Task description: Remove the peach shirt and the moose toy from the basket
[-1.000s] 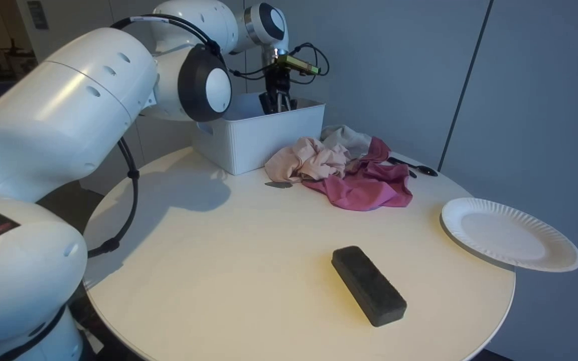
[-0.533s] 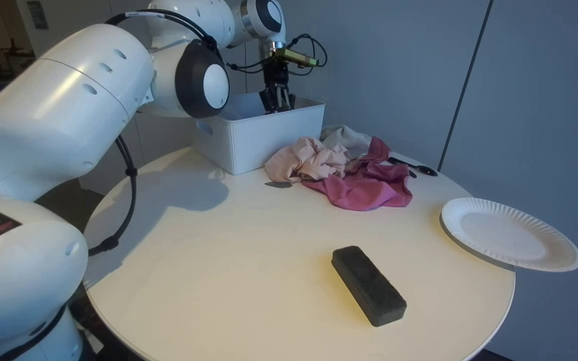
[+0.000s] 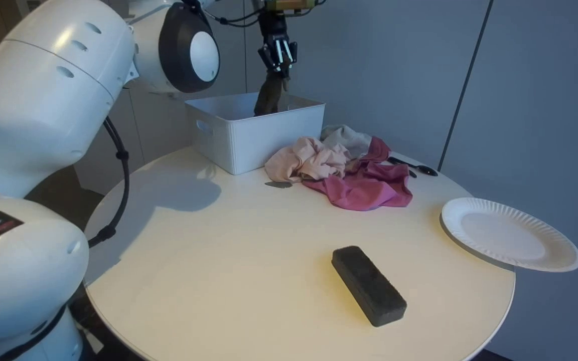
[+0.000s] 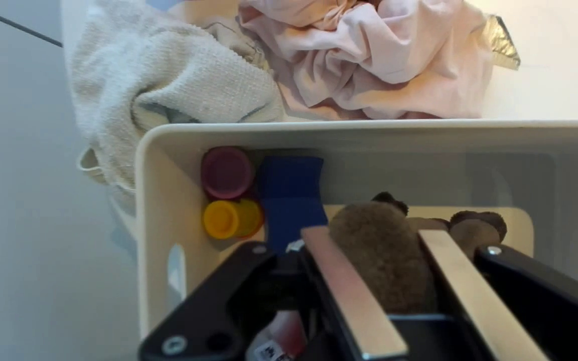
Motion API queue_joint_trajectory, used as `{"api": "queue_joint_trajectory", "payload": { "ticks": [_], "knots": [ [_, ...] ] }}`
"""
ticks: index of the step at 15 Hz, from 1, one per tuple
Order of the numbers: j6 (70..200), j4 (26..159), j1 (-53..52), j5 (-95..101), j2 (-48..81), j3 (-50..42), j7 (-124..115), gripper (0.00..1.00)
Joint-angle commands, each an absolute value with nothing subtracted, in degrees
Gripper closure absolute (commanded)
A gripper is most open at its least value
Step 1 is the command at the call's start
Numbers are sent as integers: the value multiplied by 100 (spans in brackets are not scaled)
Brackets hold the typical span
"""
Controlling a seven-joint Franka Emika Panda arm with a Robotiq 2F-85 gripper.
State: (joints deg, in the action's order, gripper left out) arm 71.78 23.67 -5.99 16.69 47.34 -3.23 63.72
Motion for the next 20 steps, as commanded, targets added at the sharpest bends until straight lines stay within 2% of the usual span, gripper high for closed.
{"api": "queue_joint_trajectory", "payload": {
  "ticks": [1, 10, 20],
  "knots": [
    [7220, 2342, -597, 1531, 4188, -384, 5595, 91],
    [6971, 2405, -386, 1643, 3365, -570, 3365, 91],
    [7176, 2732, 466, 1840, 3624, -1111, 1312, 91]
  ]
}}
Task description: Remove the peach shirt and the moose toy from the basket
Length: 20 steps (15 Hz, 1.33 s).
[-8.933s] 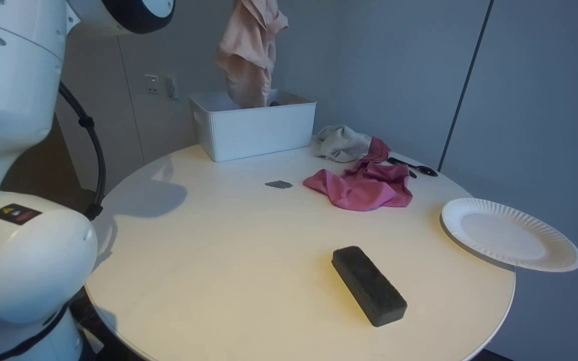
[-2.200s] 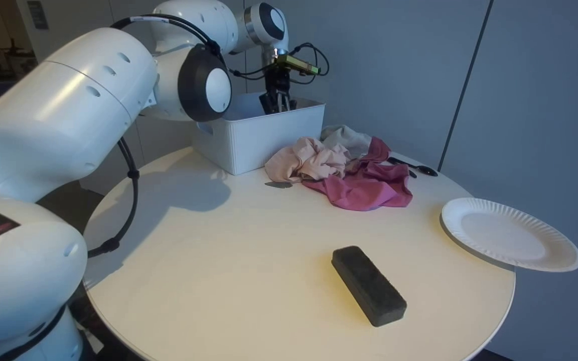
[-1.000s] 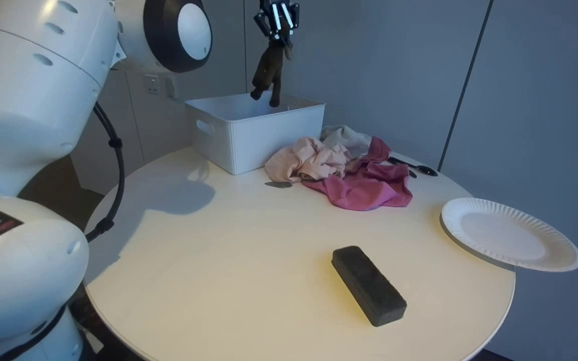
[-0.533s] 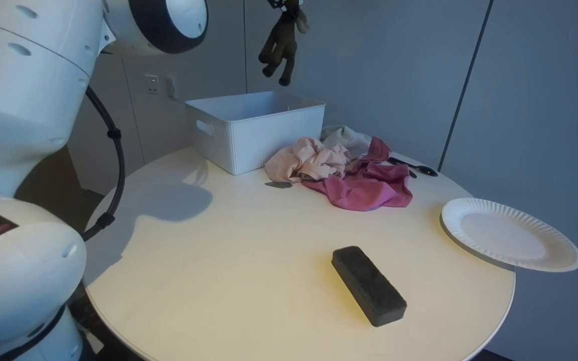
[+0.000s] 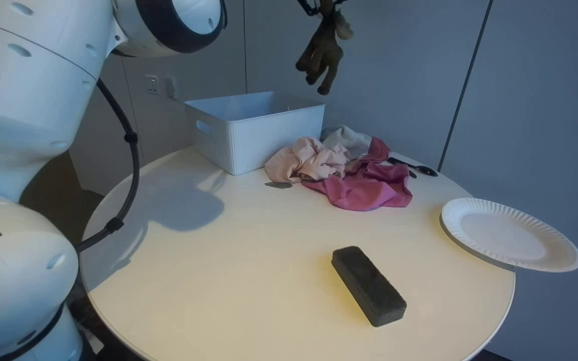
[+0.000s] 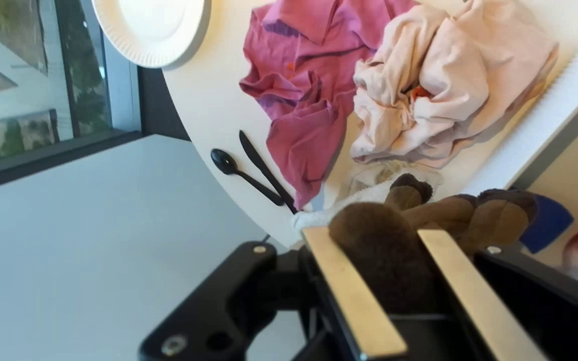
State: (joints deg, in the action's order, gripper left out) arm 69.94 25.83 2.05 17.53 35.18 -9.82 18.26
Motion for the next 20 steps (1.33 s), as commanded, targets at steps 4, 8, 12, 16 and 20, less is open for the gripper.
{"api": "queue_joint_trajectory", "payload": {
  "ticks": [4, 8, 12, 16, 20],
  "knots": [
    [6968, 2462, 834, 1943, 4379, -1351, 609, 91],
    [6755, 2202, 903, 1832, 5396, -1390, -409, 91],
    [6903, 2407, 736, 1625, 5767, -1235, -726, 58],
    [7167, 2573, 370, 1823, 5525, -1383, -1039, 29],
    [7175, 2407, 87, 1941, 5025, -1443, -1047, 0]
  ]
}}
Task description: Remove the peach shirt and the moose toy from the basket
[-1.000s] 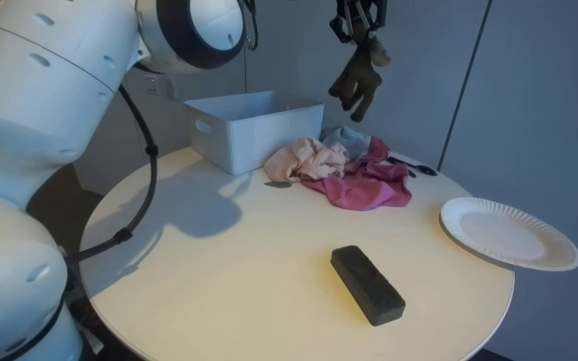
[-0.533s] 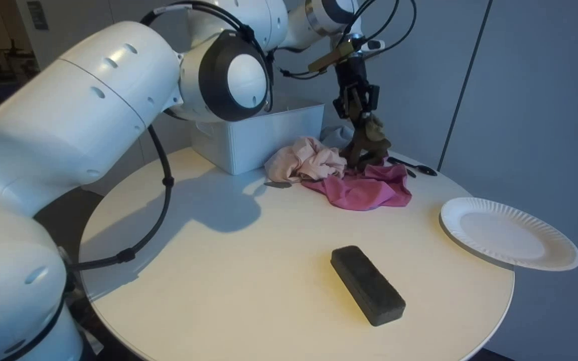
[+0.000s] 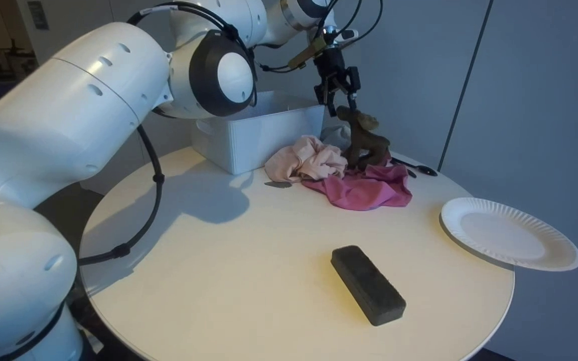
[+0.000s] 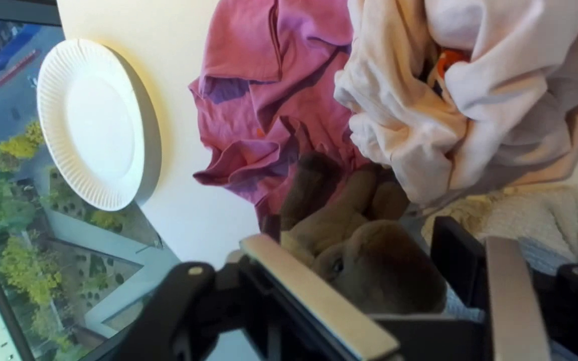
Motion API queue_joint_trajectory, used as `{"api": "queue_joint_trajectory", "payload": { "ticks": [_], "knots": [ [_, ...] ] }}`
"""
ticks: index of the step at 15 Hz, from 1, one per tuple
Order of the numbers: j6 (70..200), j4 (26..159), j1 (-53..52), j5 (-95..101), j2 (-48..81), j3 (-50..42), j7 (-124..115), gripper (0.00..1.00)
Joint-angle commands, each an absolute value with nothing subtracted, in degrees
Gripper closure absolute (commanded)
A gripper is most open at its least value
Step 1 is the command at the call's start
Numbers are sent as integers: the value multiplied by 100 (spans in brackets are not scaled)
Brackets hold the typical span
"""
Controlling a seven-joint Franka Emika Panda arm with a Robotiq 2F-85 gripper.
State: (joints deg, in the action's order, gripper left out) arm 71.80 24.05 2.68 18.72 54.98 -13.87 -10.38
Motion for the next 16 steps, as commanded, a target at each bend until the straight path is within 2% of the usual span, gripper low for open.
{"api": "queue_joint_trajectory", "payload": {
  "ticks": [1, 9, 16],
  "knots": [
    [7116, 2366, 48, 1912, 4879, -1397, -959, 0],
    [6487, 2405, 235, 1053, 3970, -663, 206, 0],
    [6385, 2413, 276, 1006, 3973, -624, 369, 0]
  ]
}}
